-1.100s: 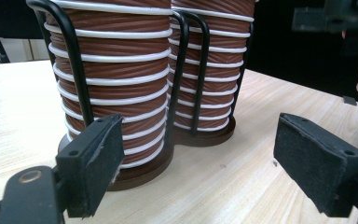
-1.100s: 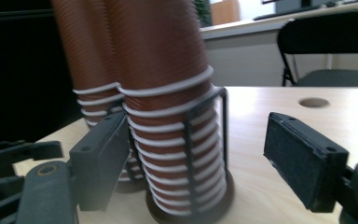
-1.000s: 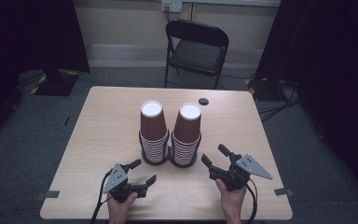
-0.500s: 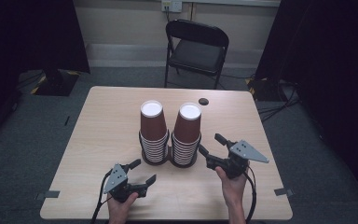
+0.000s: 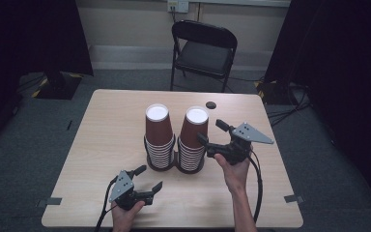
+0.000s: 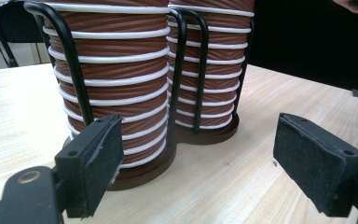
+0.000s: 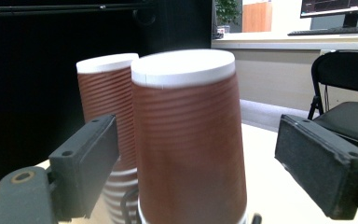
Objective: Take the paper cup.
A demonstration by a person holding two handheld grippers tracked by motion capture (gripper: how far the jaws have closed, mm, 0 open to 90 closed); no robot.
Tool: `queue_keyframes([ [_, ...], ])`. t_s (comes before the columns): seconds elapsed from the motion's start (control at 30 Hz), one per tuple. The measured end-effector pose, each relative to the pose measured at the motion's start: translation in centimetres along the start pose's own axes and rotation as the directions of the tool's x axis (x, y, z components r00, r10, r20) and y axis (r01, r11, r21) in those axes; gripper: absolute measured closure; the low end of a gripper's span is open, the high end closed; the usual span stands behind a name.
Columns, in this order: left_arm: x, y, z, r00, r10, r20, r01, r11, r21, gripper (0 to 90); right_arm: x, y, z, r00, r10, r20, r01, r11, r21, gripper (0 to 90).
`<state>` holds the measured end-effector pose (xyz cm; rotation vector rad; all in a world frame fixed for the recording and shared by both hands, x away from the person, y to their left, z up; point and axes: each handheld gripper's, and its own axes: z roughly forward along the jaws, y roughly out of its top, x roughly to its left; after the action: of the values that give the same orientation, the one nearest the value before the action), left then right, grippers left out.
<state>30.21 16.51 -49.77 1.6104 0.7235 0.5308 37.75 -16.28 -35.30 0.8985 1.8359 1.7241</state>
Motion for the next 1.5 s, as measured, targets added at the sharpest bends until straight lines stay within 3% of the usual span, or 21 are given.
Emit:
queue_keyframes([
  [0.37,-0.1,0.0,0.0,1.0000,0.008,-0.001,-0.008,1.0000,-0.001,15.9,0.2,0.7,3.2,0.9989,0.001,-0.046,-0.001,1.000,0.017,12.9],
  [0.5,-0.1,0.0,-0.1,0.9999,0.012,-0.003,-0.012,0.9999,-0.004,16.2,-0.1,0.1,4.5,0.9988,0.015,-0.047,-0.013,0.998,0.060,12.1],
  [0.6,0.0,-0.1,-0.2,1.0000,-0.001,-0.001,0.001,0.9999,-0.012,16.2,0.1,-0.4,5.0,0.9996,-0.008,-0.027,0.011,0.996,0.085,12.3],
  [0.73,0.0,-0.1,-0.2,1.0000,-0.001,0.001,0.001,0.9999,-0.012,16.2,-0.1,-1.0,5.8,0.9997,-0.005,-0.023,0.008,0.992,0.125,12.3],
  [1.1,0.0,-0.1,-0.2,1.0000,0.004,0.001,-0.004,0.9999,-0.012,15.9,0.0,-2.2,6.5,0.9993,-0.036,-0.010,0.037,0.984,0.176,9.6],
  [1.5,0.1,0.0,-0.2,0.9998,-0.005,0.017,0.005,0.9999,-0.009,15.8,-0.2,-1.6,6.4,0.9995,-0.028,-0.013,0.029,0.988,0.153,11.9],
])
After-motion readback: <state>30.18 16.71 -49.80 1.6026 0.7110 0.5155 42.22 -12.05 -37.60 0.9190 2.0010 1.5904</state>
